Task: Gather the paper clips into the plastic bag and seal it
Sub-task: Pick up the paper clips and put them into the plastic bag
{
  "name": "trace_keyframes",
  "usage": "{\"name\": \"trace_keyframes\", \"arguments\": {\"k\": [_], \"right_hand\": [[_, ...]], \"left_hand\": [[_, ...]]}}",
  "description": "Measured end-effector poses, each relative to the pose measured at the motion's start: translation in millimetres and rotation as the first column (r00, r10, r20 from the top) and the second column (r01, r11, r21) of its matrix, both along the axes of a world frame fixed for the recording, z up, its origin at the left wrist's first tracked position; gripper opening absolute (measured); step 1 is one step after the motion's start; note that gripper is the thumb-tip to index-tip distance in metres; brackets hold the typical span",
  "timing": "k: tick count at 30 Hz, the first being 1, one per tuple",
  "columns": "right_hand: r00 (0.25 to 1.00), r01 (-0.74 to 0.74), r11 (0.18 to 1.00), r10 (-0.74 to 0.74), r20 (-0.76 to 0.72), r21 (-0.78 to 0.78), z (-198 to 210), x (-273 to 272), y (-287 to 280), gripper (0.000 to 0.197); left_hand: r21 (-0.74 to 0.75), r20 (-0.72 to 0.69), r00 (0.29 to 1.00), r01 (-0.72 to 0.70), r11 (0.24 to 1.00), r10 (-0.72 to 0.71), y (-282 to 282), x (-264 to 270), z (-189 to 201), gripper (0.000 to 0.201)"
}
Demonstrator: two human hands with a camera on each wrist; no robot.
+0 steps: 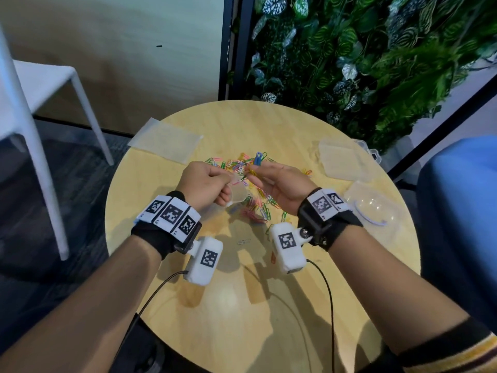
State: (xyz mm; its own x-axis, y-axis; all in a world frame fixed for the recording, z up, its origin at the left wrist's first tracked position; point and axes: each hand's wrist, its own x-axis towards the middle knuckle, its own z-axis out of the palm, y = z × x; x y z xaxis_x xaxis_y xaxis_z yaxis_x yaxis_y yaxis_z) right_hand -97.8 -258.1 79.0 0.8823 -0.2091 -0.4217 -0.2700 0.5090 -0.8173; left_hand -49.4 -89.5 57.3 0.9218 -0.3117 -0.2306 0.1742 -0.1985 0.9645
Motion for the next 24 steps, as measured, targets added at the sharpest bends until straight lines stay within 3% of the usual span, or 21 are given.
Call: {"name": "trace_keyframes", "arguments": {"k": [3, 6, 9, 14, 16, 20, 22, 24], "right_hand": [[0.999, -0.035, 0.998, 0.033, -0.030, -0.061, -11, -2, 11, 0.021], [0.997, -0.051, 0.983, 0.040, -0.064, -0.176, -17, -2, 20, 0.013], [0.990, -0.111, 0.939, 0.076, -0.119, -0.326, -14, -2, 22, 0.019], [0.956, -0.288, 0.729, 0.177, -0.236, -0.620, -7, 0, 20, 0.029], [0.963, -0.267, 0.653, 0.151, -0.224, -0.709, -7, 0, 21, 0.030], [0.990, -0.137, 0.449, 0.085, -0.111, -0.883, -8, -5, 30, 0.014], [0.996, -0.089, 0.418, 0.061, -0.070, -0.904, -14, -5, 33, 0.016], [0.993, -0.116, 0.460, 0.083, -0.087, -0.880, -17, -7, 36, 0.023]], "left_hand": [[-0.024, 0.002, 1.000, 0.021, 0.999, -0.021, 1, -2, 0, 0.012], [-0.029, 0.003, 0.999, 0.036, 0.999, -0.036, 1, -2, -1, 0.012], [-0.020, 0.009, 0.999, 0.046, 0.999, -0.045, 1, -3, 0, 0.013], [-0.035, 0.016, 0.998, 0.056, 0.998, -0.055, 1, -8, 1, 0.013], [-0.048, 0.001, 0.998, 0.068, 0.997, -0.068, 0, -11, 0, 0.015], [-0.070, -0.002, 0.996, 0.092, 0.993, -0.093, 1, -16, 2, 0.018], [-0.066, 0.023, 0.995, 0.101, 0.993, -0.100, 3, -17, 4, 0.019], [-0.059, 0.037, 0.995, 0.098, 0.993, -0.096, 4, -15, 4, 0.019]]}}
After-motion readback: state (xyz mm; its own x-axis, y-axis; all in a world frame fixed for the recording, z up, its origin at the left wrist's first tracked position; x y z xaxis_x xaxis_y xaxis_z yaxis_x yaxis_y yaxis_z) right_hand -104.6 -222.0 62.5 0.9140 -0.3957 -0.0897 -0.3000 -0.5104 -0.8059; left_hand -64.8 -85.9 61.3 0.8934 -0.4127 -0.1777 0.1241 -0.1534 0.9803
